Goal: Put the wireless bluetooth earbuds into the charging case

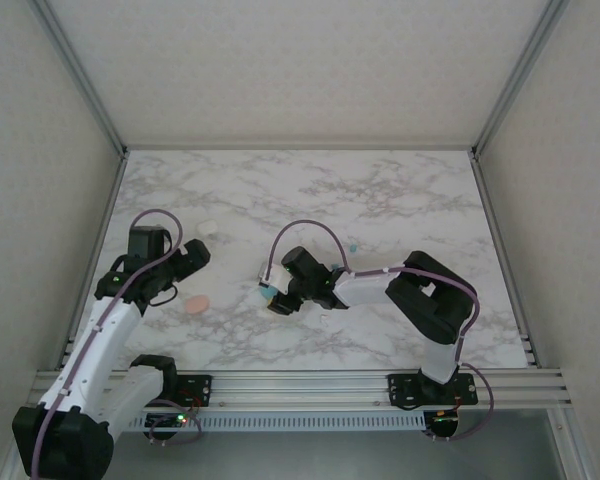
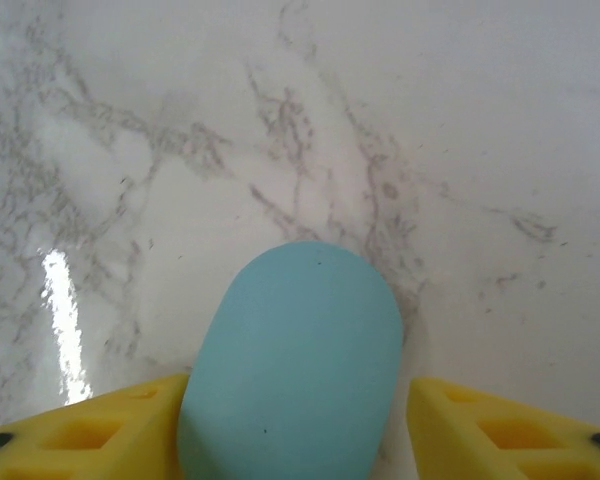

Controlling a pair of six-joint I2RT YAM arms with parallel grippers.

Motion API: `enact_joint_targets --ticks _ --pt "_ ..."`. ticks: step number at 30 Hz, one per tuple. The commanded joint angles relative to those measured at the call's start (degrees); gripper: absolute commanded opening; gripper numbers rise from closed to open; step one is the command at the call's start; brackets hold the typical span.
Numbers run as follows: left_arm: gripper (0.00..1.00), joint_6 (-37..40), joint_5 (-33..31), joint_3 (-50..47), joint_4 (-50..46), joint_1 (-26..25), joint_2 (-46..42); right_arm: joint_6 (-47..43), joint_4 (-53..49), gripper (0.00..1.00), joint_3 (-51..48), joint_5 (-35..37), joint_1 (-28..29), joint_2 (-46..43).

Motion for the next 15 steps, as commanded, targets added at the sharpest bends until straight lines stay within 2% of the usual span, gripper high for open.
enact_joint_targets --ticks 1,8,15 --pt "0.98 1.5 3.3 1.0 0.6 0.3 0.3 1.7 3.1 0.51 -0.9 1.7 -0.4 0.7" --pt "0.90 2.7 12.2 1.6 2.7 -0.2 0.8 0.9 1.4 0.39 -2.2 -0.8 -0.9 -3.9" --pt "0.90 -0.9 25.4 2.7 8.8 -2.6 3.2 3.2 2.9 0.37 -4.9 -5.1 -2.4 -14.2"
